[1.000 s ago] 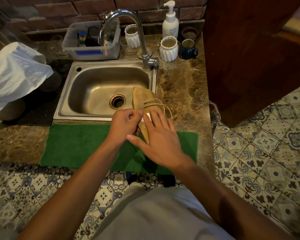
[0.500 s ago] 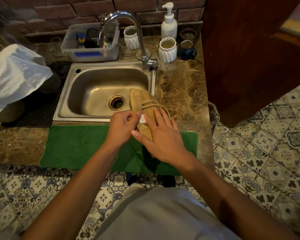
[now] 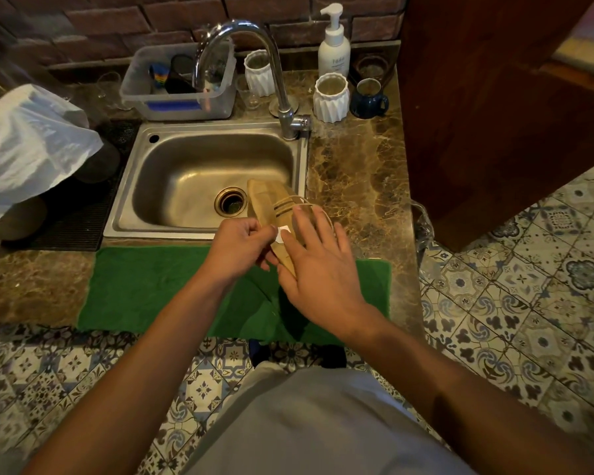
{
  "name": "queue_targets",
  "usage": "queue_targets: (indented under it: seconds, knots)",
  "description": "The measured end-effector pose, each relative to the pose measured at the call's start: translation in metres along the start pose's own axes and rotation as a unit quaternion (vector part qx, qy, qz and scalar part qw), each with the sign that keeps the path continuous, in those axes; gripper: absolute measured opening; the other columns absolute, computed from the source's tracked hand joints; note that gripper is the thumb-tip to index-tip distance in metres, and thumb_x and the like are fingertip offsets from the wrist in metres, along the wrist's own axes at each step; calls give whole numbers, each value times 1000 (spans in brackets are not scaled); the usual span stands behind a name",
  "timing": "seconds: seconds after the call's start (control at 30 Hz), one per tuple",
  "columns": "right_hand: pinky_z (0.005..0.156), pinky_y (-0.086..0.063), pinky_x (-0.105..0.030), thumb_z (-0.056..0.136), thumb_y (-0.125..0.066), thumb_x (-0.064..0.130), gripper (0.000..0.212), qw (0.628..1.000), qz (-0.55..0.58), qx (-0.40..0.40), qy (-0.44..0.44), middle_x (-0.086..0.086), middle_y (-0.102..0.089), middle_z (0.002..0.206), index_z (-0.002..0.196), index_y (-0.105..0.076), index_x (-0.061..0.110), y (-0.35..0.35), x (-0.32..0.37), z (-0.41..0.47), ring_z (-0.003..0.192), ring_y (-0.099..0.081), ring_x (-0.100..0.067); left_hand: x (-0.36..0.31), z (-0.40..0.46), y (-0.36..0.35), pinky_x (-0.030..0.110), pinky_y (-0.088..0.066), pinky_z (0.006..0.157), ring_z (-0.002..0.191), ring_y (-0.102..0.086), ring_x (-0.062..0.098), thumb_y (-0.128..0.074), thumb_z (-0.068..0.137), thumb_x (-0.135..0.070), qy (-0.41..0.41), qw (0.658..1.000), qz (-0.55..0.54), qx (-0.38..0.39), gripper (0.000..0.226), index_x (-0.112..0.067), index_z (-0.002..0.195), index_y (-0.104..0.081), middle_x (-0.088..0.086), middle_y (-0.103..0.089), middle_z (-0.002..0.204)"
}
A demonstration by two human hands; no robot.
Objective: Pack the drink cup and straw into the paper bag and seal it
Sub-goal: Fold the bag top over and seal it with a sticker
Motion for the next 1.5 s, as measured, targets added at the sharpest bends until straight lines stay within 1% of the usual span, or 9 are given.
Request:
queue_targets:
  seconds: [0.2, 0.33, 0.53, 0.73, 0.83, 0.97, 1.13, 1.3, 1.5]
  knots:
    - [126, -16, -60, 102, -43, 43, 59, 999, -20, 25, 2, -6, -23, 172, 153, -47, 14, -1, 0, -1, 160, -11, -34, 2, 1, 1, 25, -52, 47, 51, -69, 17, -64, 98, -15, 15, 1000, 10, 16, 19, 1, 89, -70, 14, -73, 65]
    - [125, -22, -58, 100, -52, 35, 54, 999, -2, -30, 11, -6, -33, 168, 151, -51, 17, 6, 5, -5, 158, -20, -35, -1, 0, -1, 22, -52, 44, 47, -67, 15, -63, 98, -12, 15, 1000, -5, 11, 18, 1, 85, -69, 7, -69, 55]
    - [124, -24, -57, 100, -52, 28, 47, 999, 25, -29, -4, -4, -47, 160, 145, -58, 19, 4, 0, -2, 155, -28, -34, -3, 4, -2, 26, -43, 41, 46, -61, 17, -64, 97, -14, 11, 999, 32, 20, 21, 3, 86, -72, 11, -68, 59]
    - [126, -16, -57, 100, -47, 47, 61, 999, 2, 39, -11, -10, -29, 169, 151, -50, 15, -2, -2, -2, 159, -15, -34, 7, 3, 5, 26, -36, 45, 43, -49, 17, -65, 97, -19, 31, 999, 35, 12, 27, 5, 86, -72, 6, -61, 50]
    - [128, -9, -56, 99, -42, 60, 77, 998, 10, 66, -10, -10, -12, 174, 160, -33, 14, -8, 2, -2, 161, -4, -31, 3, 2, 9, 29, -48, 49, 52, -60, 19, -64, 98, -17, 19, 999, 39, 20, 24, 4, 91, -73, 12, -68, 63]
    - [128, -6, -57, 97, -30, 74, 91, 996, 2, 84, -9, -11, -4, 175, 164, -21, 13, -19, 6, -2, 161, 2, -31, 2, 9, 14, 37, -60, 69, 69, -71, 24, -64, 97, -13, 10, 997, 53, 50, 19, 2, 96, -76, 20, -77, 86]
    - [128, -4, -57, 93, -13, 83, 103, 993, 23, 106, -37, -10, 4, 175, 165, 0, 11, -22, -4, 0, 161, 7, -27, 0, 8, 11, 32, -62, 65, 73, -74, 26, -63, 98, -12, 11, 992, 70, 100, 20, 5, 100, -74, 22, -77, 90]
    - [128, -1, -56, 86, 0, 85, 106, 996, 9, 90, -9, -11, 0, 175, 166, -11, 16, -19, 5, 8, 161, 5, -30, -9, 11, 6, 31, -61, 63, 68, -73, 21, -62, 99, -13, -24, 989, 102, 104, 22, 6, 96, -73, 25, -75, 88]
    - [128, -4, -58, 91, -8, 84, 102, 994, 6, 105, -42, -14, 0, 174, 165, -11, 13, -22, -14, 12, 162, 4, -30, -11, 12, 11, 45, -59, 72, 72, -71, 30, -63, 99, -17, -60, 978, 159, 118, 24, 4, 91, -71, 30, -72, 86]
Point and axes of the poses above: each hand's wrist, its own z-axis towards the middle knuckle, its own y-axis out of the back of the hand, x = y × z, the point moved 9 cm from there along z, towards the middle knuckle
